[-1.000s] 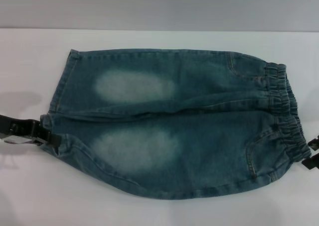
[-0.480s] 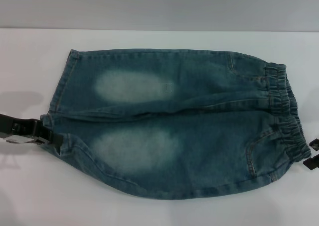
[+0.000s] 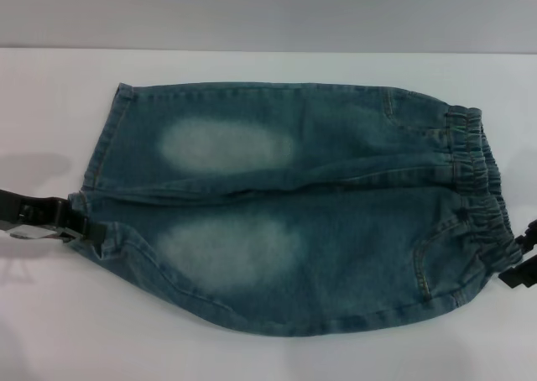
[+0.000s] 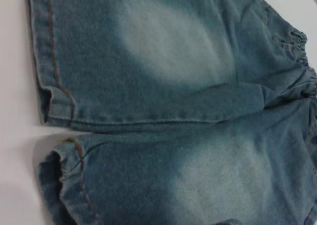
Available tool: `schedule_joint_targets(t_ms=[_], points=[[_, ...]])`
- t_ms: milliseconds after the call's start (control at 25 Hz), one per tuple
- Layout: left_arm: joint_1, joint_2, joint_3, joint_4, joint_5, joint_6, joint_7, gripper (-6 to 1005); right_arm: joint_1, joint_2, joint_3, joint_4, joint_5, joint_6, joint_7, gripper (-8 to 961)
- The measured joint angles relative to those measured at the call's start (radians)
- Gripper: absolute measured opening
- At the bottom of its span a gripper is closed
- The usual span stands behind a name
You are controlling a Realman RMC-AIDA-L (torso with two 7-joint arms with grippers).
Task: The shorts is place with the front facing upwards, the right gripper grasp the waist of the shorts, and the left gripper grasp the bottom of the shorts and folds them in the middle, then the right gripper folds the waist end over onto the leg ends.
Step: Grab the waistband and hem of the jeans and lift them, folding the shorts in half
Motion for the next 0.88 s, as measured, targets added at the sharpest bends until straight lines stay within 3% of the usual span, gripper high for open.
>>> schedule_joint_targets(t_ms=[400, 640, 880], points=[[0.002, 0.000, 0.000, 0.000, 0.000, 0.000, 0.002, 2, -0.001, 0.007, 0.000, -0.026, 0.038, -0.008, -0.010, 558], [0.002, 0.000, 0.000, -0.001, 0.000, 0.004, 0.002, 2, -0.010, 0.026, -0.003, -0.055, 0.043, -0.016, -0.041, 535], [0.000, 0.000, -0.008, -0.002, -0.001, 0.008, 0.002, 2, -0.012, 0.028, -0.012, -0.051, 0.042, -0.016, -0.048, 311]])
